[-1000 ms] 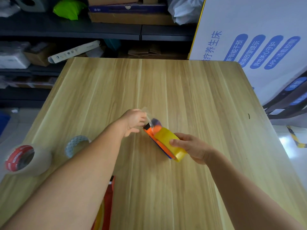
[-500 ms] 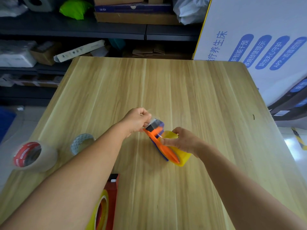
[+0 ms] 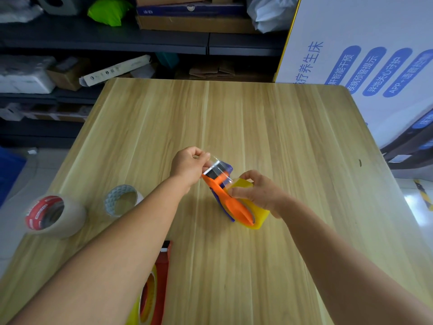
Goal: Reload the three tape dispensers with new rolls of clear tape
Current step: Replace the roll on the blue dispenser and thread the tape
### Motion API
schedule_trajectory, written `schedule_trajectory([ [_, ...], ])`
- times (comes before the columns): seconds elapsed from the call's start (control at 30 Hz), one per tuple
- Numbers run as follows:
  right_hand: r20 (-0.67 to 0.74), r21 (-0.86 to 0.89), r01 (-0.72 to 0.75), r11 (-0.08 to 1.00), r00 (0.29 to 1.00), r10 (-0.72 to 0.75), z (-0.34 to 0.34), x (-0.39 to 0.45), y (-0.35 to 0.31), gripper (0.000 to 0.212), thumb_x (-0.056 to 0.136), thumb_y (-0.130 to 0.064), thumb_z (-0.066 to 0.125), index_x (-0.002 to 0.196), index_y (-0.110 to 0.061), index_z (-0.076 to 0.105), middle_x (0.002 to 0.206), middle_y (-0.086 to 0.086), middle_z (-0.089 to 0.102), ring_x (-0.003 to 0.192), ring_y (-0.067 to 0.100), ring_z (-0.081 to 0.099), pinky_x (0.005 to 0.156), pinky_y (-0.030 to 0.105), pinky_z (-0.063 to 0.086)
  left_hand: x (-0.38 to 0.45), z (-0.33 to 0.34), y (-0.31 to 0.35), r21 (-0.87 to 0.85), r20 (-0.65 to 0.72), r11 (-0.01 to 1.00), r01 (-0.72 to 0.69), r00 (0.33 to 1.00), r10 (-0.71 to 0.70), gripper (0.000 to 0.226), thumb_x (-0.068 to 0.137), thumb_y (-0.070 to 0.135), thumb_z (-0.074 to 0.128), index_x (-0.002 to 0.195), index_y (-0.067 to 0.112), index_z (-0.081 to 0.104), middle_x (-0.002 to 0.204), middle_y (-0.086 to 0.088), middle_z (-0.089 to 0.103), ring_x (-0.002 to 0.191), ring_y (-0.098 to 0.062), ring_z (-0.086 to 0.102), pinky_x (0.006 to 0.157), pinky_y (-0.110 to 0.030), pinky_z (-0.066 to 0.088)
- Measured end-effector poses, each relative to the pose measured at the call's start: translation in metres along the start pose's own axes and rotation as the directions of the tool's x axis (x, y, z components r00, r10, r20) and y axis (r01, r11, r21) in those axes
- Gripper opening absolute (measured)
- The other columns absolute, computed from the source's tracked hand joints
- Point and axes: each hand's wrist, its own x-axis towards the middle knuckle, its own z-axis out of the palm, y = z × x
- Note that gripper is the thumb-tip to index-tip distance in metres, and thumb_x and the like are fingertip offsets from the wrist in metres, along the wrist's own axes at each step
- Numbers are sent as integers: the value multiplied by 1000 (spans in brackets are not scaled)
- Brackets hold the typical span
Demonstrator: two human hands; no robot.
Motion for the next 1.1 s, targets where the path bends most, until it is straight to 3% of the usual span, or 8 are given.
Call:
schedule_trajectory([
  [0.17, 43, 3, 85, 996, 995, -85, 2, -4, -1, 50, 75, -39, 77, 114, -34, 46, 95, -4, 59, 84, 15, 59, 74, 33, 50, -4, -2, 2, -37, -41, 999, 0, 999, -2, 15, 91, 25, 60, 78, 18, 57, 72, -1, 70, 59, -14, 64, 67, -32, 53],
  [0.3, 37, 36, 80, 996, 996, -82, 2, -4, 1, 52, 73, -38, 79, 113, -27, 47, 94, -1, 61, 82, 16, 61, 71, 31, 50, -5, 1, 5, 40, -88, 997, -61, 994, 64, 25, 87, 34, 64, 72, 15, 59, 65, 5, 67, 60, -15, 61, 69, -34, 52],
  [0.47, 24, 7, 56, 998, 998, -57, 0, -4, 2, 61, 67, -47, 80, 114, -27, 48, 104, 1, 62, 92, 21, 62, 77, 36, 52, -7, 5, 7, 53, -136, 996, -72, 988, 79, 29, 86, 38, 64, 69, 16, 59, 62, 7, 66, 63, -19, 63, 71, -37, 53],
  [0.67, 27, -36, 47, 998, 999, -46, 1, -6, 4, 57, 68, -47, 79, 111, -30, 47, 103, -1, 60, 95, 23, 63, 85, 43, 54, -15, 6, 3, 116, -188, 992, -46, 980, 67, 31, 86, 40, 64, 69, 15, 60, 62, 7, 67, 68, -21, 67, 70, -36, 53],
  [0.9, -30, 103, 25, 994, 999, -22, -5, -7, 4, 58, 70, -40, 80, 115, -23, 48, 104, 4, 63, 91, 23, 63, 78, 38, 51, -17, 2, 2, -136, -112, 991, 9, 993, -25, 17, 92, 28, 60, 80, 16, 58, 71, 2, 70, 63, -17, 66, 60, -29, 52],
  [1.1, -29, 138, 30, 990, 999, -26, -6, -6, 4, 53, 71, -39, 80, 111, -27, 48, 102, 3, 63, 85, 22, 63, 71, 34, 50, -18, 0, 3, -177, -44, 983, 59, 997, -68, 14, 93, 20, 53, 81, 14, 58, 86, -6, 73, 71, -20, 68, 70, -33, 54],
])
